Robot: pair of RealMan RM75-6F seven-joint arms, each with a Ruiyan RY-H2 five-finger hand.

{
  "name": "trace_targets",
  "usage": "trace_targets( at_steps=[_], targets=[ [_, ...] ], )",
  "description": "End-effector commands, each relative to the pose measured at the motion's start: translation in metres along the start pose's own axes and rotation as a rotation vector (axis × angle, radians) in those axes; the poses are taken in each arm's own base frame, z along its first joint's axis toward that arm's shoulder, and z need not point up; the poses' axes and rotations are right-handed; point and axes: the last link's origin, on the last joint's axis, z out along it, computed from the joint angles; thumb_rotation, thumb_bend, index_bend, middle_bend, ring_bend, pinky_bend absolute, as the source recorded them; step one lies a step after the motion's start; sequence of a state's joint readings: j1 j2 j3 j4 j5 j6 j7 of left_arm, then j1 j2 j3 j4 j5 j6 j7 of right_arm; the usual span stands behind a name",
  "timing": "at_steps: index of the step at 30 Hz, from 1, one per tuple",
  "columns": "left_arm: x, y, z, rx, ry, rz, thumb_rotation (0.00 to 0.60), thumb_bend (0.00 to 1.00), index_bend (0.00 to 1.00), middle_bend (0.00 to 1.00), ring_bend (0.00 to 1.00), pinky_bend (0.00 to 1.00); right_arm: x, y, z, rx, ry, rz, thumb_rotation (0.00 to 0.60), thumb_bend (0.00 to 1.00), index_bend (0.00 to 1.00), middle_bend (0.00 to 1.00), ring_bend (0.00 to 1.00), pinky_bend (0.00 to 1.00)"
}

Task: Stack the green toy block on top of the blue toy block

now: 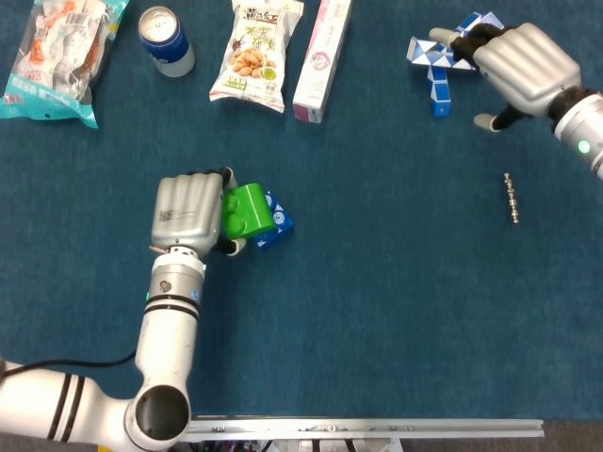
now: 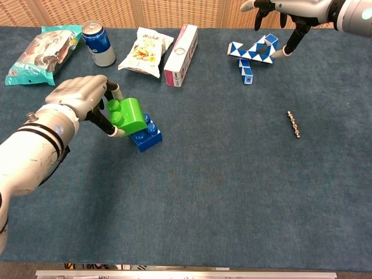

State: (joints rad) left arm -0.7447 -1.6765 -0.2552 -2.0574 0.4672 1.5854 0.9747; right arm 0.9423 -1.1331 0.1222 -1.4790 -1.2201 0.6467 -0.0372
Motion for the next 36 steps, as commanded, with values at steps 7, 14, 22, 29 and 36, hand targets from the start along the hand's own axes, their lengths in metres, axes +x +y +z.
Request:
trace_targets(
  at_steps=[7,14,22,29,36],
  targets=[
    [-0.006,0.011,0.001,0.007,-0.005,0.004,0.600,0.15,0.46,0.45,0.36,0.43,-0.001,0.006,-0.001,-0.007,-0.006,0.002,0.600,0.16,0.00,0.32,0.18,0.37],
    [-0.010,0.023,0.005,0.023,-0.010,-0.015,0.600,0.15,0.46,0.45,0.36,0.43,-0.001,0.009,0.000,-0.003,-0.013,0.004,0.600,0.16,0.00,0.32,0.18,0.37],
    [-0.011,0.030,0.006,0.055,-0.022,-0.018,0.600,0.15,0.46,0.45,0.36,0.44,-0.001,0.010,0.000,0.008,-0.013,0.010,0.600,0.16,0.00,0.32,0.18,0.37],
    [-0.012,0.032,0.008,0.080,-0.019,-0.022,0.600,0.15,0.46,0.45,0.36,0.44,0.000,0.011,-0.001,0.014,-0.015,0.014,0.600,0.16,0.00,0.32,0.18,0.37],
    [-0.013,0.032,0.008,0.098,-0.015,-0.016,0.600,0.15,0.46,0.45,0.36,0.44,0.000,0.010,-0.001,0.022,-0.015,0.017,0.600,0.16,0.00,0.32,0.18,0.37]
  ],
)
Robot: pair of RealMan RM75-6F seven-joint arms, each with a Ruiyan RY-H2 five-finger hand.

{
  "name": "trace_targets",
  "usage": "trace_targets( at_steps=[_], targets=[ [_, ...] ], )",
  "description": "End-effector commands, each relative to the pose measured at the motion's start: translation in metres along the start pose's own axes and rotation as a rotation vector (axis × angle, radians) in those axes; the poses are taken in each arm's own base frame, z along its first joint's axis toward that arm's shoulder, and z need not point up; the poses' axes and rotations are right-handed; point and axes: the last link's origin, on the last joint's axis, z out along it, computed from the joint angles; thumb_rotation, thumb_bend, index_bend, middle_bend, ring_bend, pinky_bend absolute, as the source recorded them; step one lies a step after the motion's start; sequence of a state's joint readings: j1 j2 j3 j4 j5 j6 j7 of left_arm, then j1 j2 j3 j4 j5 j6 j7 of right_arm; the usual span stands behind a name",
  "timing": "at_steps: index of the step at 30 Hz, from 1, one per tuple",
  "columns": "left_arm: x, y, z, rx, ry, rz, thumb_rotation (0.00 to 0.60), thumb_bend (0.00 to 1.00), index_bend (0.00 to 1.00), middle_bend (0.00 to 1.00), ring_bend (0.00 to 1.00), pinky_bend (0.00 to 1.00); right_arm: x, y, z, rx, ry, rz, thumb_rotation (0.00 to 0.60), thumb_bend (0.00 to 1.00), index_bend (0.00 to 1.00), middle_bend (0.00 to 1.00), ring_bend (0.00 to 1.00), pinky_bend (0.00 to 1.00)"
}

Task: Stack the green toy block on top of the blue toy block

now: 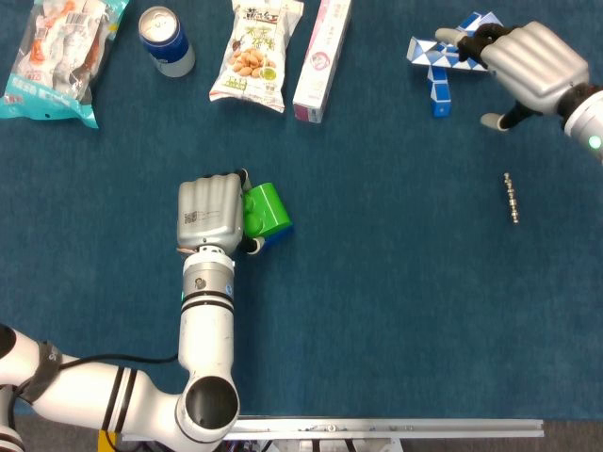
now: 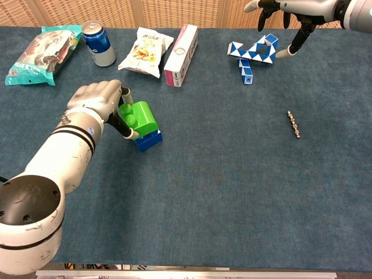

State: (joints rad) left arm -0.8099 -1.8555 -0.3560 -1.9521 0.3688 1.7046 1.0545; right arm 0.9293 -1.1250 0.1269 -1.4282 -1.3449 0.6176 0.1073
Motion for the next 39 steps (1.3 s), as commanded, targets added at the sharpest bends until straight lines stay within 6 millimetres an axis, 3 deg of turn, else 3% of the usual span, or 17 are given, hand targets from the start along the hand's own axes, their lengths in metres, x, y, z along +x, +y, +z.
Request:
trace_targets(
  at_steps=[1,20,39],
  targets=[
    [-0.001,0.001,0.000,0.006,-0.004,0.006,0.600,0.15,0.46,0.45,0.36,0.44,0.000,-0.001,0.000,0.003,-0.001,0.000,0.600,0.16,0.00,0.32,0.18,0.37],
    [-0.011,0.012,0.004,0.018,-0.013,0.043,0.600,0.15,0.46,0.45,0.36,0.45,-0.001,0.007,-0.005,-0.014,-0.005,0.007,0.600,0.16,0.00,0.32,0.18,0.37],
    [-0.014,0.010,0.018,0.043,-0.024,0.130,0.600,0.15,0.46,0.45,0.36,0.45,-0.001,0.012,-0.007,-0.026,-0.001,0.015,0.600,0.16,0.00,0.32,0.18,0.37]
  ],
)
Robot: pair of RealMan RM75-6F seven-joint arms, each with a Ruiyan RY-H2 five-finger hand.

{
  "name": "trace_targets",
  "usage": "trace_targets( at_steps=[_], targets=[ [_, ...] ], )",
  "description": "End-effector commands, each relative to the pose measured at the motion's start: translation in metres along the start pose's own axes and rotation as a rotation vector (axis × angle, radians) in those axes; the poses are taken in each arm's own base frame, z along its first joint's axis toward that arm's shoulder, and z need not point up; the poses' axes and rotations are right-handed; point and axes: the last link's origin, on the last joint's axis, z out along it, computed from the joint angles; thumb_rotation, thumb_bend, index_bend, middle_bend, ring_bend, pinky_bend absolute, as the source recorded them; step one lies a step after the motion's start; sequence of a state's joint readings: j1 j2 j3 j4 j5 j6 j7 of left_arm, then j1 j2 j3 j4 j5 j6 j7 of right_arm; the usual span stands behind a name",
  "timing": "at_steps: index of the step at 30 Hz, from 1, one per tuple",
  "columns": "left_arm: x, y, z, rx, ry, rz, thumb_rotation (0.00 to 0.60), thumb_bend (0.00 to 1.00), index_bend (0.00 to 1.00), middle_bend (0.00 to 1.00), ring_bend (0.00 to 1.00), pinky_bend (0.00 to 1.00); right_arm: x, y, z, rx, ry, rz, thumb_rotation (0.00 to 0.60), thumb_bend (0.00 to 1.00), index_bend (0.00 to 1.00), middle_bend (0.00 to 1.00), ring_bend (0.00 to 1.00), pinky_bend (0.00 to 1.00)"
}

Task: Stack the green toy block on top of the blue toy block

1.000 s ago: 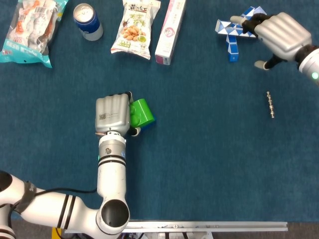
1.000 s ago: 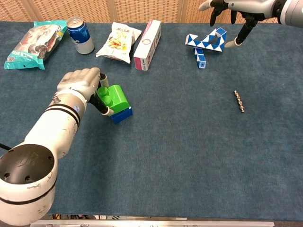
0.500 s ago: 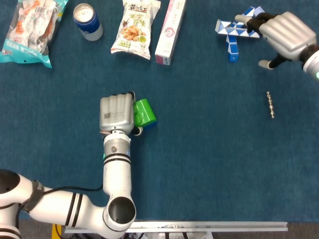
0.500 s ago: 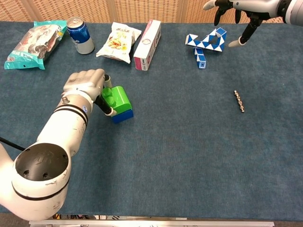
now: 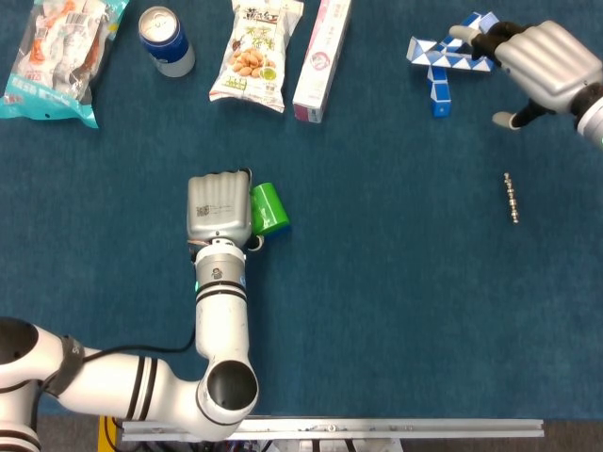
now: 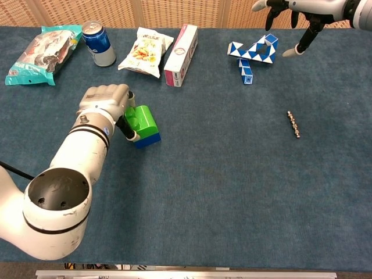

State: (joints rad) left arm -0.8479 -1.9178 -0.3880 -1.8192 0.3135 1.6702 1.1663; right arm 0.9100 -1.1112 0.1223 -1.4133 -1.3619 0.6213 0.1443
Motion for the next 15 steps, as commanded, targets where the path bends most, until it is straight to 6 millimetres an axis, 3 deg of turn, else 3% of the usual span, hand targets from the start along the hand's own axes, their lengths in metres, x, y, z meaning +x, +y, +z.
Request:
trace_targets(
  at_steps=[1,10,15],
  targets=[
    [-0.0014,0.0008,0.0017,0.001,-0.005,0.013,0.600,0.15,0.46,0.45,0.36,0.45,0.0001,0.0006,-0.0003,-0.002,0.001,0.001,0.600,0.16,0.00,0.32,0.18,0.37],
    [-0.0007,0.0012,0.0047,0.003,-0.003,0.023,0.600,0.15,0.45,0.45,0.36,0.45,-0.0007,0.0032,-0.0002,-0.009,0.001,0.005,0.600,0.16,0.00,0.32,0.18,0.37],
    [0.0052,-0.0003,-0.0005,-0.025,0.013,-0.013,0.600,0.15,0.27,0.39,0.32,0.45,-0.0001,0.0048,-0.0003,-0.013,0.004,0.006,0.600,0.16,0.00,0.32,0.18,0.37]
  ],
)
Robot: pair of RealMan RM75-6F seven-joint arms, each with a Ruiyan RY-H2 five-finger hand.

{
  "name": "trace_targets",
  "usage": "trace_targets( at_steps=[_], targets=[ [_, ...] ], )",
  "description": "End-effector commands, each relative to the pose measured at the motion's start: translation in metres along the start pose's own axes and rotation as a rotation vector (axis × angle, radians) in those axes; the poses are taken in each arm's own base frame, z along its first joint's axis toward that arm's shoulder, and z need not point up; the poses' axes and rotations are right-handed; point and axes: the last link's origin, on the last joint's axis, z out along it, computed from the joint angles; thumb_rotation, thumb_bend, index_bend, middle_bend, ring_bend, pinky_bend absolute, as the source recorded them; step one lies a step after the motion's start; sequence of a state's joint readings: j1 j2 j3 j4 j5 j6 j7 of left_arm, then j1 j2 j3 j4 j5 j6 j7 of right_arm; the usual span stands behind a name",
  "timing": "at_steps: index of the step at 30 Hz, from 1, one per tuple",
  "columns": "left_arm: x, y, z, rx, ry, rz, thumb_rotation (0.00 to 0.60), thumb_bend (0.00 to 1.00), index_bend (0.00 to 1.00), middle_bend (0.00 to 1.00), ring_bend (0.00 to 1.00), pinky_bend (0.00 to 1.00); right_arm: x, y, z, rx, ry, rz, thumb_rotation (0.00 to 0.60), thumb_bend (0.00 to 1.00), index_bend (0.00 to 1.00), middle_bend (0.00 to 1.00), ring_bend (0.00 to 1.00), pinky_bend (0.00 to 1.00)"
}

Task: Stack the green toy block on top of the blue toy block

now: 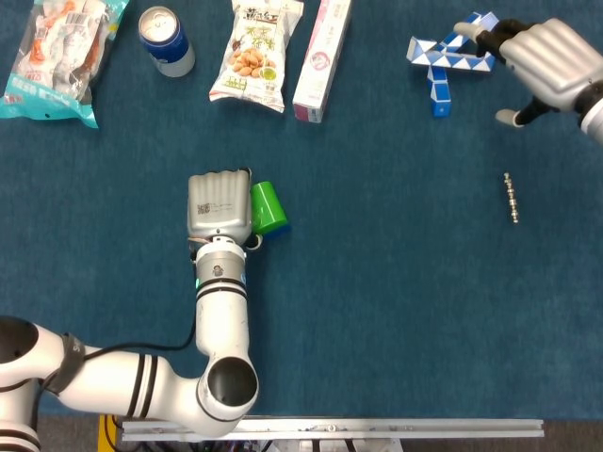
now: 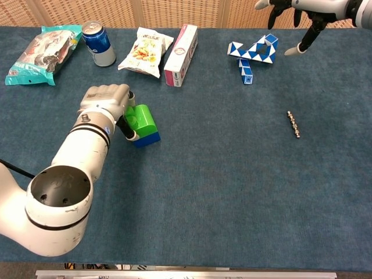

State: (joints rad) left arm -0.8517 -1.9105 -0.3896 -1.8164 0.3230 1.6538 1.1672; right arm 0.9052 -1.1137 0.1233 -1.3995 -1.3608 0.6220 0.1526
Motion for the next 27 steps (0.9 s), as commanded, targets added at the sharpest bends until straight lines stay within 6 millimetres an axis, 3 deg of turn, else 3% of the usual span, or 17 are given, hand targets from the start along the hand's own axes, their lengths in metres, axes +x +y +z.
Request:
trace_targets(
  at_steps=[1,6,9,19,27],
  targets=[
    [0.004,-0.002,-0.004,-0.019,0.003,-0.028,0.600,0.15,0.22,0.36,0.29,0.45,0.001,0.000,0.000,-0.001,0.003,0.001,0.600,0.16,0.00,0.32,0.18,0.37],
    [0.009,-0.002,-0.010,-0.061,-0.008,-0.074,0.600,0.15,0.05,0.21,0.17,0.45,0.003,0.001,-0.002,-0.005,0.011,0.001,0.600,0.16,0.00,0.32,0.18,0.37],
    [0.011,-0.003,-0.014,-0.087,-0.013,-0.093,0.600,0.15,0.00,0.16,0.13,0.45,0.004,0.003,-0.005,-0.011,0.017,0.003,0.600,0.16,0.00,0.32,0.18,0.37],
    [0.036,-0.026,-0.016,-0.171,0.100,-0.182,0.600,0.15,0.00,0.15,0.12,0.41,0.008,0.022,-0.022,-0.075,0.040,0.019,0.600,0.16,0.00,0.32,0.18,0.37],
    [0.055,-0.063,-0.004,-0.196,0.207,-0.199,0.600,0.15,0.07,0.17,0.13,0.40,0.013,0.038,-0.042,-0.126,0.080,0.027,0.600,0.16,0.00,0.32,0.18,0.37]
  ],
)
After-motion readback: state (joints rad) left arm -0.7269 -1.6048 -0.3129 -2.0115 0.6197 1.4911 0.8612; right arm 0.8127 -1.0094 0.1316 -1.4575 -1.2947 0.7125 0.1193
